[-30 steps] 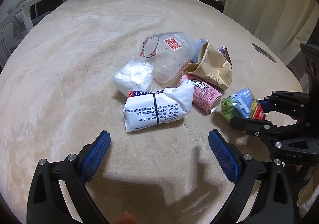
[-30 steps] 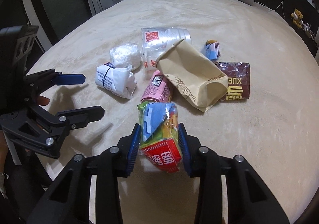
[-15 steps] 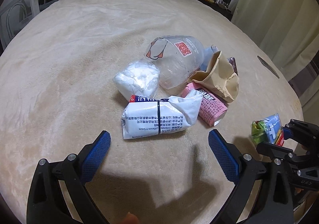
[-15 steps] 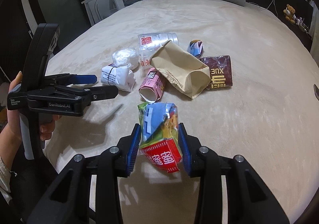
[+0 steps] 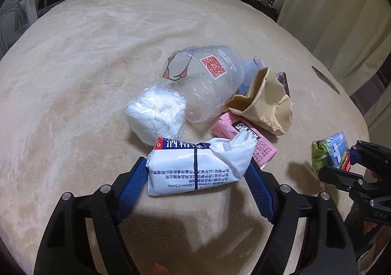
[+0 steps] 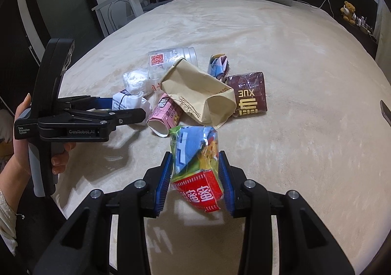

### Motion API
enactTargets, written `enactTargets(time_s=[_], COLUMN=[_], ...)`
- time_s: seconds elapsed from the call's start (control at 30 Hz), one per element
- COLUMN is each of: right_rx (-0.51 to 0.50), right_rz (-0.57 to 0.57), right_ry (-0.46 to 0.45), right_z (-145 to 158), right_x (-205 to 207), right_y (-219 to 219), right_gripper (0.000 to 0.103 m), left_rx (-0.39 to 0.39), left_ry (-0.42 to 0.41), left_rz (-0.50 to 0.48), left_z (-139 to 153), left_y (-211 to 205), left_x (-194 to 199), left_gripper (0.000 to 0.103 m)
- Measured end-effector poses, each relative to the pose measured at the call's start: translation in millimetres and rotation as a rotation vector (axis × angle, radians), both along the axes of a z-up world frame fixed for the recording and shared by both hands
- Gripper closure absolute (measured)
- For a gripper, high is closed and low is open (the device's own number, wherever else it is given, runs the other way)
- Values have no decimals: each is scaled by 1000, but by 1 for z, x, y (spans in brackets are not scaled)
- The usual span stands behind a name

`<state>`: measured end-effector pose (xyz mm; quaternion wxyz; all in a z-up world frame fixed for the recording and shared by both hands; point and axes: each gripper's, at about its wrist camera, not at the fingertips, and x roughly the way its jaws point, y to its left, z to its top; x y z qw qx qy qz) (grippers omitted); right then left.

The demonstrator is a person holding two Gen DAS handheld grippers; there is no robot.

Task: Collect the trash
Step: 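Grasp the green-red snack wrapper with the right tool while the left tool grasps the white wrapped package, then carry the snack wrapper and white package down over the clear trash bag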

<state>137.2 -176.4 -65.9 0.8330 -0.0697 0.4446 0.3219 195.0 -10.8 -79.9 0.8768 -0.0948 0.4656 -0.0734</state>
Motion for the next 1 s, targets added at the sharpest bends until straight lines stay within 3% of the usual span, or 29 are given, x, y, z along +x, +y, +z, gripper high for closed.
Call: enactTargets(time_s=[0.4,0.8,1.0], right_rx=[95,130,125], right_rz=[-30,-42,-55], right_ry=[-7,-31,-36], right_z=[14,19,15], right_x=[-27,-78,-103], right_y=[-22,-45,-54], right_gripper=[65,65,65], left_rx=[44,83,110], left_ry=[-49,-119,-132], left_rz=[-14,-3,3], left_z=[18,44,41], left_y=[-14,-24,-31], left_x=[-36,-109,-146], left_gripper=[26,26,26])
